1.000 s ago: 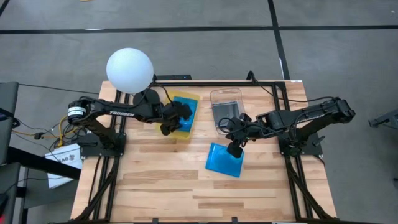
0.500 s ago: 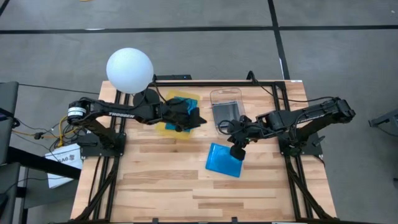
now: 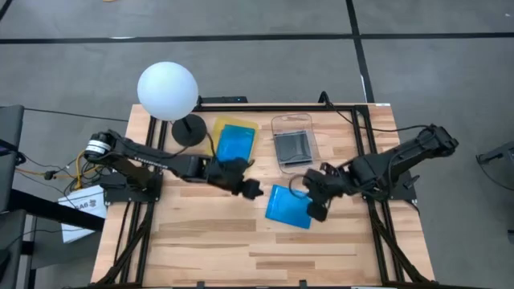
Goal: Pick & place jewel cases by type
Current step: Put the blue CD case into the yellow bin
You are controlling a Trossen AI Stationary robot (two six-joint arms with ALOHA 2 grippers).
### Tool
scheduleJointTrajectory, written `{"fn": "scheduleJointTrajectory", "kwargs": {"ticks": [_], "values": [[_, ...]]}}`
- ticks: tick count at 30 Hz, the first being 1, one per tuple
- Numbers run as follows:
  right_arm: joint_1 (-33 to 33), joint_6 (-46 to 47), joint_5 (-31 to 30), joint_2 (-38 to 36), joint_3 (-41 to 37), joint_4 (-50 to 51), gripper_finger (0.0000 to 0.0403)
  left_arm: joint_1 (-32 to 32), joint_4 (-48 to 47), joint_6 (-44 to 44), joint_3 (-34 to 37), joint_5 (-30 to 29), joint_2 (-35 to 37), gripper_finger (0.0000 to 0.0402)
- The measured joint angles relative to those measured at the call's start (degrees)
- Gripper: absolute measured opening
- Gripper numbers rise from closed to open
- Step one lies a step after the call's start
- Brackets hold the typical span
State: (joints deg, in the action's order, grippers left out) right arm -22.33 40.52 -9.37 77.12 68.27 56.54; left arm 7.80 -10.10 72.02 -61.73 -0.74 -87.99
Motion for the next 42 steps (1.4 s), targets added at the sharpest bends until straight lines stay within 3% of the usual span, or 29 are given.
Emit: {"fn": "scheduleJointTrajectory", "kwargs": {"ticks": [4, 10, 16, 21, 31, 36, 42], "values": [[-5.74, 0.88, -1.3, 0.0, 0.0, 1.1, 0.0, 4.18, -2.66, -1.29, 0.0, -4.7, 0.0, 0.0261], [-12.23, 9.87, -4.04, 0.0, 0.0, 5.47, 0.0, 8.38, -2.98, -5.62, 0.0, -8.05, -0.17, 0.0261], [-15.64, 16.44, -3.42, 0.0, 0.0, 7.85, 0.0, 10.26, -3.58, -8.89, 0.0, -8.08, -0.37, 0.0261], [-16.42, 19.29, 2.17, 0.0, -0.03, 7.91, 0.0, 10.19, -4.78, -8.75, 0.0, -5.1, -0.66, 0.0261], [-22.69, 42.48, 4.02, 0.02, -9.07, 5.02, 0.0, 11.64, -4.4, -6.6, 0.02, -4.35, -10.58, 0.0261], [-24.65, 46.88, 3.92, 0.04, -12.86, 1.3, 0.0, 11.71, -3.03, -3.76, 0.02, -4.59, -14.69, 0.0261], [-24.85, 45.97, 4.23, 2.5, -15.87, -2.33, 0.0, 11.71, -1.65, 1.17, 0.02, -4.85, -18.51, 0.0261]]}}
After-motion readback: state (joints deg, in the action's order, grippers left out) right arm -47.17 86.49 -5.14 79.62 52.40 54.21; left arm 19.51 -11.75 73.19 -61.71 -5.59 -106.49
